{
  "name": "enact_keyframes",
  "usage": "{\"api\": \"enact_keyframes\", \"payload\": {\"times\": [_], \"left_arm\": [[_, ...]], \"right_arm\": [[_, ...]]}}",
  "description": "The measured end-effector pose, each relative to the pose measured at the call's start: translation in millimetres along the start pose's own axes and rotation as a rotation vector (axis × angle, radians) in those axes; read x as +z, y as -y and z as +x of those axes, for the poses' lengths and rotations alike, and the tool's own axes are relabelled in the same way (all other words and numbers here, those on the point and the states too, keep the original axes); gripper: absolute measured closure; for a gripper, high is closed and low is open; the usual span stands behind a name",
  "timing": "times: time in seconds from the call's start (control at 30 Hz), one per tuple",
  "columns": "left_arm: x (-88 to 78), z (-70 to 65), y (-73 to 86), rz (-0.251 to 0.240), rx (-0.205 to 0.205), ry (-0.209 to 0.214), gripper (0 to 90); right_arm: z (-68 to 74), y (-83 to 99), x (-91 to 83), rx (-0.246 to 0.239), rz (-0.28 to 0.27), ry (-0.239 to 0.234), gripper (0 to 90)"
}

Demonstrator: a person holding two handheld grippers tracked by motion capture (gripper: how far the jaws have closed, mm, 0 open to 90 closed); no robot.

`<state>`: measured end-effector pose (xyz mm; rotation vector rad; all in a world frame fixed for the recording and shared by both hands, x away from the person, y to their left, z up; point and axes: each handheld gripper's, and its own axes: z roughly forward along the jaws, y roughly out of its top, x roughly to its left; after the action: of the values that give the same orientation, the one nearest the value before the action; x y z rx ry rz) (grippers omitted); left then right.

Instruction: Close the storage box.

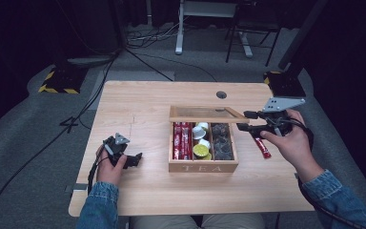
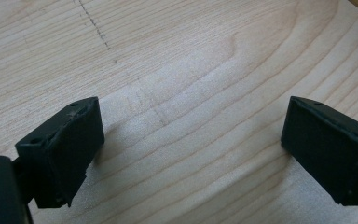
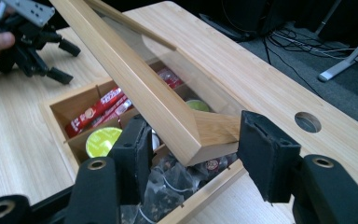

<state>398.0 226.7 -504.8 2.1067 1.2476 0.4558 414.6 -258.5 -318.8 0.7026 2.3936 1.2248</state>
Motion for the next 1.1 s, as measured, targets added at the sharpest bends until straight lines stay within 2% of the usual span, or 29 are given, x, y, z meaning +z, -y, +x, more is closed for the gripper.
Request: {"api": "enact_keyframes", "payload": {"times": [0.37, 0.57, 0.97, 1.1], "left_arm": [[0.4, 0.1, -0.5, 0.001, 0.001, -0.001, 5.5], [1.0, 0.2, -1.1, 0.005, 0.003, 0.001, 4.5], [1.1, 0.2, -1.2, 0.006, 0.004, 0.001, 4.4], [1.0, 0.3, -1.2, 0.006, 0.006, 0.000, 4.4]], "right_arm": [[16.0, 18.7, 3.1, -0.046, 0.025, 0.018, 44.2], [22.1, 30.2, 6.3, -0.046, 0.032, 0.019, 42.5], [35.9, 55.0, 13.6, -0.087, 0.036, 0.039, 40.8], [38.8, 63.4, 16.1, -0.080, 0.035, 0.041, 40.3]]}}
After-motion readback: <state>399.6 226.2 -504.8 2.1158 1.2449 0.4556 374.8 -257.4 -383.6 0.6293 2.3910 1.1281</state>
